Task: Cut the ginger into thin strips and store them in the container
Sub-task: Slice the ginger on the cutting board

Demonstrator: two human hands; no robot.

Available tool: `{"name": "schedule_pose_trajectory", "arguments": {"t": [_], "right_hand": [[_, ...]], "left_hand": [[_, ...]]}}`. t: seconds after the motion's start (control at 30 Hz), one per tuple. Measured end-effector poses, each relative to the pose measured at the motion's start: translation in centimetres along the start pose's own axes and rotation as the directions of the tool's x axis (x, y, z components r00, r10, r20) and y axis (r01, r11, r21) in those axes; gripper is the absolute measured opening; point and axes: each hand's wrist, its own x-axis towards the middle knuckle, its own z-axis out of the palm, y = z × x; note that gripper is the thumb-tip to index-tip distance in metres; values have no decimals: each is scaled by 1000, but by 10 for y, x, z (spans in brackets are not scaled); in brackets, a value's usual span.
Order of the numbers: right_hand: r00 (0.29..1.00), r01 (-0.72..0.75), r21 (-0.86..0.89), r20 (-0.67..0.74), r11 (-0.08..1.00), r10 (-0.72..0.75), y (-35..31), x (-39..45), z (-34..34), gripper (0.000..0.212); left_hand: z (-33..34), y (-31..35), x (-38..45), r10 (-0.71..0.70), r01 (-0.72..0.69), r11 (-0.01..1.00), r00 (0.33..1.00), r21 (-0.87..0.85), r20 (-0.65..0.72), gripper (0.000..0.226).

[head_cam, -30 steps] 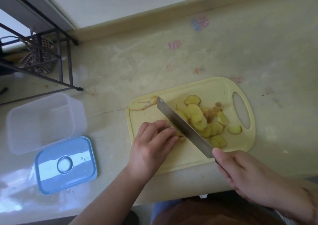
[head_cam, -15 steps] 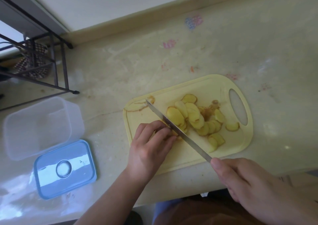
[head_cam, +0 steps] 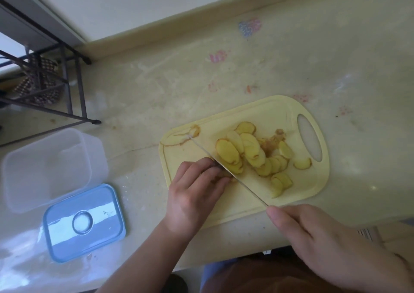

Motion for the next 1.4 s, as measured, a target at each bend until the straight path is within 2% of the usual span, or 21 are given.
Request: {"name": "schedule_pose_trajectory", "arguments": {"t": [0.1, 0.17, 0.3, 0.33, 0.43, 0.5, 0.6, 0.67, 0.7, 0.77, 0.87, 0.93, 1.03, 1.1, 1.27, 1.4], "right_hand": [[995, 97, 28, 9, 995, -98, -10, 16, 5, 65], [995, 99, 23, 15, 995, -99, -12, 11, 3, 66], [990, -139, -19, 16, 990, 139, -5, -9, -2, 88], [990, -133, -35, 35, 991, 134, -4, -3, -1, 86], [996, 88, 9, 25, 996, -88, -14, 22, 5, 73], [993, 117, 32, -1, 993, -117, -13, 27, 8, 74], [998, -50, 76, -45, 996, 54, -3, 0, 6, 79], [989, -83, 97, -112, 992, 93, 3, -9, 8, 79], [990, -90, 59, -103, 994, 96, 6, -7, 9, 77], [998, -52, -2, -28, 999, 52, 0, 8, 11, 75], [993, 116, 13, -37, 993, -116, -9, 32, 16, 66], [993, 120, 50, -17, 991, -120, -6, 36, 12, 65], [997, -15, 192, 71, 981, 2, 5, 25, -1, 71], [994, -59, 200, 98, 978, 40, 7, 18, -4, 72], [995, 95, 68, 17, 993, -96, 6, 8, 4, 82], [997, 74, 43, -4, 996, -73, 7, 0, 3, 88]], "left_hand": [[1, 0, 0, 4, -4, 1000, 1000, -11, -9, 13], [0, -1, 0, -1, 1, 1000, 1000, -21, -1, 14], [1, 0, -1, -18, 18, 1000, 1000, -11, 7, 13], [1, 0, -1, -17, 17, 1000, 1000, -10, 6, 13], [0, -2, 1, 4, -4, 1000, 1000, -12, 17, 13], [-3, -3, 3, 19, -18, 1000, 999, -9, 30, 13], [-3, -1, 4, 25, -25, 1000, 999, -4, 41, 13], [-3, 0, 3, 20, -20, 1000, 999, 0, 35, 12], [-2, 0, 3, 21, -21, 1000, 999, -2, 32, 12], [-2, 0, 2, 28, -28, 1000, 999, -2, 31, 12], [-3, -1, 3, 35, -35, 999, 999, 8, 40, 13], [-3, -1, 3, 29, -29, 1000, 999, 3, 43, 14], [-3, -1, 3, 27, -27, 1000, 998, -2, 48, 16], [-4, 0, 2, 10, -9, 1000, 999, -6, 49, 16], [-6, 0, -2, -3, 5, 1000, 997, -21, 74, 14], [-5, 0, -2, -13, 15, 1000, 997, -16, 80, 12]]}}
